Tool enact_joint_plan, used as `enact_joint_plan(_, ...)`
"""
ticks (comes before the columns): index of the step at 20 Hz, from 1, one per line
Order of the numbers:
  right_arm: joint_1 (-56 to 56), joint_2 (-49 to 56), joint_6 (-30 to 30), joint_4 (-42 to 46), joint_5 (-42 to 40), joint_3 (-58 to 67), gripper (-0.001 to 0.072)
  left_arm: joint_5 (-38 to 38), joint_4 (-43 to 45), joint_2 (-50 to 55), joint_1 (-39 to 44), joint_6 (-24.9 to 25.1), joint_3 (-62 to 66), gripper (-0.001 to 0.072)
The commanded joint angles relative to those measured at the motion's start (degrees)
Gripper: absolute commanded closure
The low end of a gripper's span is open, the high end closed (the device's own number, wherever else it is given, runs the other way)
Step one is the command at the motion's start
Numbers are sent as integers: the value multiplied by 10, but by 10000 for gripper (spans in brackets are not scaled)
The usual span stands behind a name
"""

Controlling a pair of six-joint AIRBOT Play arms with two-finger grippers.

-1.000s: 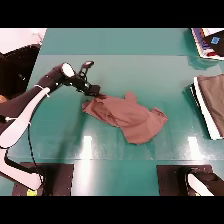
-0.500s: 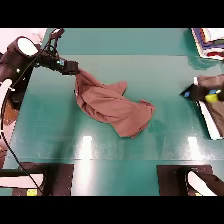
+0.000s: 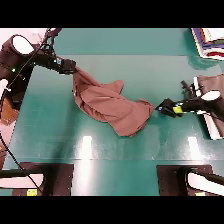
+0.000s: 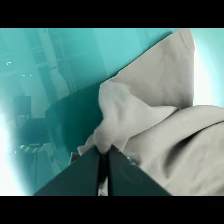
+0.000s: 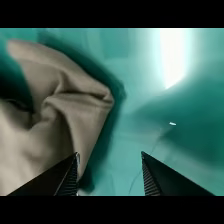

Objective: Fold the shirts.

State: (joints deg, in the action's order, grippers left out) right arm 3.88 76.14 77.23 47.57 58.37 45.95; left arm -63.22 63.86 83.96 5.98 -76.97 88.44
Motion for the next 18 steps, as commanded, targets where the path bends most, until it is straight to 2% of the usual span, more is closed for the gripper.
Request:
enact_joint_plan(1,44,56,-4,-16,-57,-5,282,0,0,0,-1,0,0,679)
enact_joint_plan(2,51,56,-4,-17,-68,-5,285,0,0,0,-1,0,0,679)
enact_joint_plan(3,55,51,-4,-19,-81,-5,329,0,0,0,-1,0,0,679)
enact_joint_plan(4,57,44,-4,-20,-96,-5,454,0,0,0,-1,0,0,679)
enact_joint_plan(5,57,35,-4,-20,-111,-5,510,0,0,0,-1,0,0,679)
enact_joint_plan(6,57,27,-5,-20,-121,-5,617,-3,0,0,-1,-1,0,679)
enact_joint_plan(7,57,18,-16,-21,-128,-5,695,-5,0,0,-1,-5,1,680)
enact_joint_plan(9,57,-17,-31,-12,-139,0,696,-6,0,-10,-1,-10,1,681)
enact_joint_plan(11,48,-72,-32,44,-121,42,696,8,4,-49,-1,-10,7,681)
enact_joint_plan(14,11,-176,-32,107,-69,158,697,19,5,-142,-1,-10,47,681)
enact_joint_plan(18,-55,-300,-32,137,-10,318,697,24,5,-275,-1,-10,135,680)
